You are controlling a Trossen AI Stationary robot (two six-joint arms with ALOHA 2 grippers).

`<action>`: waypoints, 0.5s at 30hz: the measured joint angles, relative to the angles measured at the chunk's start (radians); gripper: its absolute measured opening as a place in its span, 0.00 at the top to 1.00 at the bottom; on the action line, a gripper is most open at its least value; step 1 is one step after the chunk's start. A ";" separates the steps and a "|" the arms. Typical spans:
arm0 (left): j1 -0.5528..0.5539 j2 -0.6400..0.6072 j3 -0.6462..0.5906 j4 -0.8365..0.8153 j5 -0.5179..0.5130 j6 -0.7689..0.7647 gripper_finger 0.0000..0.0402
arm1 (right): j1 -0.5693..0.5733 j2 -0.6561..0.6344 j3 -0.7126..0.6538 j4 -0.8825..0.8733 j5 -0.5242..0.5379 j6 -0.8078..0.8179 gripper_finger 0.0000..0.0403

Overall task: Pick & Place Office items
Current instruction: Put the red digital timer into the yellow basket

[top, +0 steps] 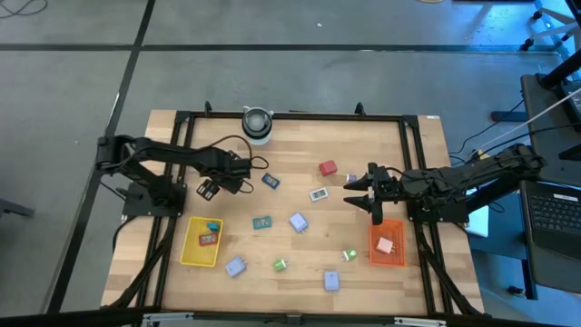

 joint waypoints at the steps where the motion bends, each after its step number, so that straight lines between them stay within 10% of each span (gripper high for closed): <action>1: 0.000 0.007 0.000 0.001 0.000 0.000 0.32 | 0.000 0.000 0.000 0.000 0.000 0.000 0.46; 15: 0.000 0.084 -0.004 0.053 0.052 0.017 0.33 | 0.000 0.000 0.000 -0.004 0.000 0.000 0.45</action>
